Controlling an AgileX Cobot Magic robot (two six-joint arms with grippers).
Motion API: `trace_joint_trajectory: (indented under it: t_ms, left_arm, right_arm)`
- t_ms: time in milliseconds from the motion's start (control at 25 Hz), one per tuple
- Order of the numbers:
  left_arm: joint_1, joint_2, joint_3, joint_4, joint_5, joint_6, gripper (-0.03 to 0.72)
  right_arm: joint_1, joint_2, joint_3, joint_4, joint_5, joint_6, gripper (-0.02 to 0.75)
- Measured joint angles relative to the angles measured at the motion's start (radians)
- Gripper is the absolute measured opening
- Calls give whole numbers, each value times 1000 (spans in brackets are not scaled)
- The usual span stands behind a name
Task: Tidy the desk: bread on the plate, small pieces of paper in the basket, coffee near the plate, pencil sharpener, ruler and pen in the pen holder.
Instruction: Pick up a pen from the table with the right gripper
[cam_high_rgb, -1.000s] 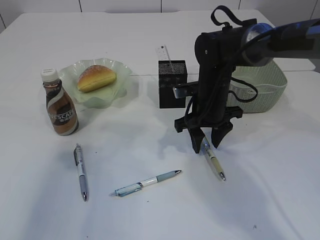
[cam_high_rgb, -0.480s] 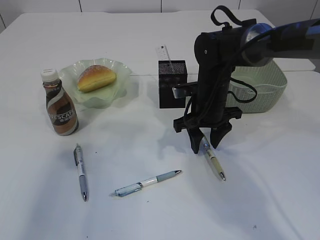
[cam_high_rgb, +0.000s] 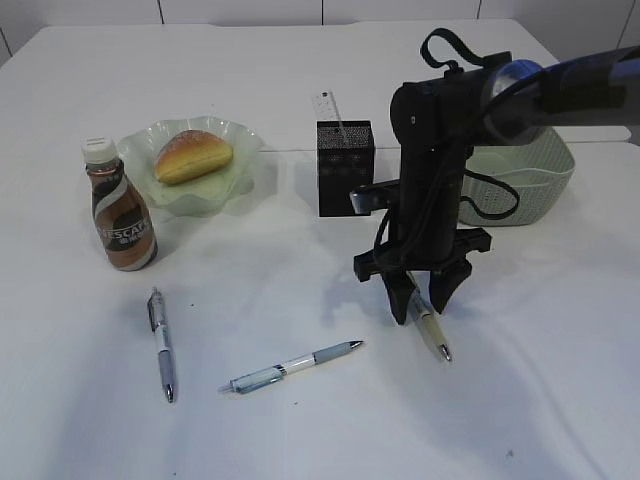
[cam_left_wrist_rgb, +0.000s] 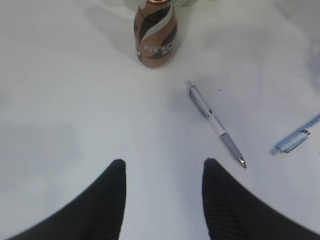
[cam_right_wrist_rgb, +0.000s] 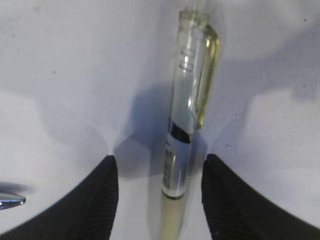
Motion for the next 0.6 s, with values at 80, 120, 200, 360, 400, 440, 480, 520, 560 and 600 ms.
trace_joint_trajectory:
  t_ms: [80, 120, 200, 360, 400, 440, 480, 520, 560, 600]
  left_arm:
    - [0, 0, 0, 0, 0, 0, 347]
    - [0, 0, 0, 0, 0, 0, 348]
    - [0, 0, 0, 0, 0, 0, 347]
    - [0, 0, 0, 0, 0, 0, 347]
    - [0, 0, 0, 0, 0, 0, 347]
    - [0, 0, 0, 0, 0, 0, 347]
    - [0, 0, 0, 0, 0, 0, 347]
    - [0, 0, 0, 0, 0, 0, 347]
    - [0, 0, 0, 0, 0, 0, 347]
    - [0, 0, 0, 0, 0, 0, 347]
  right_arm:
    - [0, 0, 0, -7, 0, 0, 426]
    - [0, 0, 0, -9, 0, 2, 426]
    - [0, 0, 0, -13, 0, 2, 426]
    - [0, 2, 0, -17, 0, 3, 426]
    - [0, 2, 0, -17, 0, 3, 425]
    - [0, 2, 0, -17, 0, 3, 424]
    - [0, 2, 0, -17, 0, 3, 420]
    - [0, 2, 0, -17, 0, 4, 401]
    - [0, 2, 0, -17, 0, 4, 375]
    - [0, 2, 0, -17, 0, 4, 368]
